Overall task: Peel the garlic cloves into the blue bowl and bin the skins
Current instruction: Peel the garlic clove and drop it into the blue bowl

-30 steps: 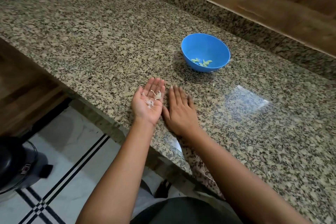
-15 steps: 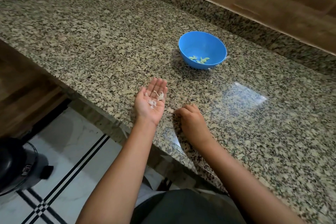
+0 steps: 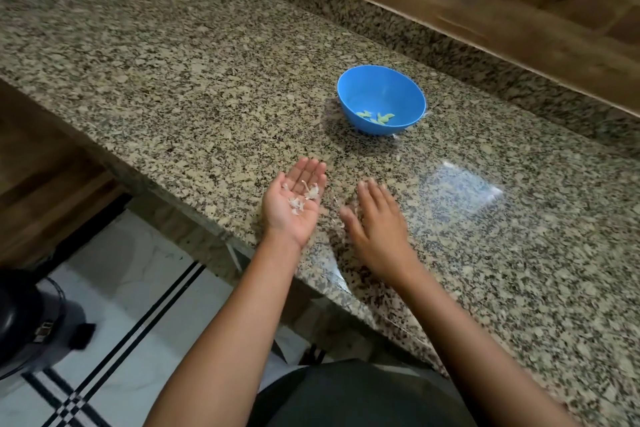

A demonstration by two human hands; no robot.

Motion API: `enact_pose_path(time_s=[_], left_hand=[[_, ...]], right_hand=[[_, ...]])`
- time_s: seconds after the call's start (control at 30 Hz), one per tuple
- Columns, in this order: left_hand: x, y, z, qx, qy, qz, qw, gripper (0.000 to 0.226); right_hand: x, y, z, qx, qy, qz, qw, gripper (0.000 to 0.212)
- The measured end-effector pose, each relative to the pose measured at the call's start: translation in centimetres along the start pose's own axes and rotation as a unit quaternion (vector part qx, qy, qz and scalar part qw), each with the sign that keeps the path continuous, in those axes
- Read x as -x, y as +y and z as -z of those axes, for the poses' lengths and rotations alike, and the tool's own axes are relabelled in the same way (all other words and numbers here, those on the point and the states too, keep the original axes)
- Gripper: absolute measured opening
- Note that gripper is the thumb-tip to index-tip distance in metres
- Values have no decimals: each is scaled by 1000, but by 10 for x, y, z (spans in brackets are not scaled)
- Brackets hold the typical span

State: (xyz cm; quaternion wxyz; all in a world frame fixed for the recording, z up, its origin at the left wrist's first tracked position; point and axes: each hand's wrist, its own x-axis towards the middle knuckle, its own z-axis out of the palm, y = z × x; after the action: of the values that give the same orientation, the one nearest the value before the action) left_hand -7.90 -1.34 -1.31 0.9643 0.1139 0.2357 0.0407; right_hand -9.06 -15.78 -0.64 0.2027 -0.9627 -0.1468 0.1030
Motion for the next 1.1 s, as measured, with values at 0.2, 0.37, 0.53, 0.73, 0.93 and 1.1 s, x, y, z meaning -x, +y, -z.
enact_pose_path(time_s=[0.2, 0.37, 0.53, 0.73, 0.93, 1.1], left_hand=[[-2, 14, 8, 20, 11, -20, 1000, 45], [0, 13, 6, 19, 14, -14, 1000, 44], [1, 17, 8, 15, 6, -8, 1000, 43], [-1, 14, 6, 7, 9, -10, 1000, 43], [-3, 15, 6, 3, 4, -3, 1000, 44], [-6, 15, 8, 3, 1, -6, 1000, 45]], right_hand=[[24, 10, -27, 132, -45, 0, 990, 78], [-24, 8, -19, 132, -40, -14, 990, 74], [-3, 11, -13, 165, -35, 143, 975, 56], [-7, 32, -6, 219, -67, 175, 958, 44], [-27, 33, 2, 221, -56, 135, 964, 52], [-4, 33, -6, 217, -64, 152, 962, 52]])
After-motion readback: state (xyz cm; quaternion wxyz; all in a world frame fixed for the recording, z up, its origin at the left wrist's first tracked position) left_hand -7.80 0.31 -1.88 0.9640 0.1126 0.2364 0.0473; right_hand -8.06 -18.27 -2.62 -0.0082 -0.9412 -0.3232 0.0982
